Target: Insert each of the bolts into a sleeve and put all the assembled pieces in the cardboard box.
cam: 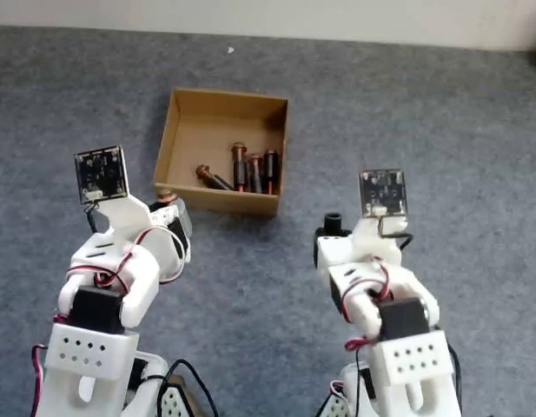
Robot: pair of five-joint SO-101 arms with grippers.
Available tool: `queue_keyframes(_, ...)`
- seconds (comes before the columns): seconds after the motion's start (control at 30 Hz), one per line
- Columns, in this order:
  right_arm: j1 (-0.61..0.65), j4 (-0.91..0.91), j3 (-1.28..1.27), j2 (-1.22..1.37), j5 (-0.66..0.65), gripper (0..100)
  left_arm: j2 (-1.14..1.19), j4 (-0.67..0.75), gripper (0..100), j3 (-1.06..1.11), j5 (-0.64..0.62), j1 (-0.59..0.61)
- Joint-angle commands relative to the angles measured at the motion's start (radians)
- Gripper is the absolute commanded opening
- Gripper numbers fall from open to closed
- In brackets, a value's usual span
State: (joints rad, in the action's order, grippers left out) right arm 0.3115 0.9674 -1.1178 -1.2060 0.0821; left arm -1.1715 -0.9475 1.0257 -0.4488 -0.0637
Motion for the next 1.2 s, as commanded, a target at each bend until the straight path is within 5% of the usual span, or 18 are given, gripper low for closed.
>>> queue_keyframes(0.0, 0.035, -0.001, -0.013, -0.059, 0.023, 0.4, -0.022, 0.035, 1, -0.013, 0.020, -0.019)
queue_keyframes(0.57, 0.259, -0.116, -0.335, -0.625, 0.015, 0.4, -0.022, 0.253, 1, -0.038, 0.015, -0.291)
queue_keyframes(1.17, 0.300, -0.185, -0.400, -0.630, -0.063, 0.4, -0.013, 0.445, 1, -0.031, 0.023, -0.487)
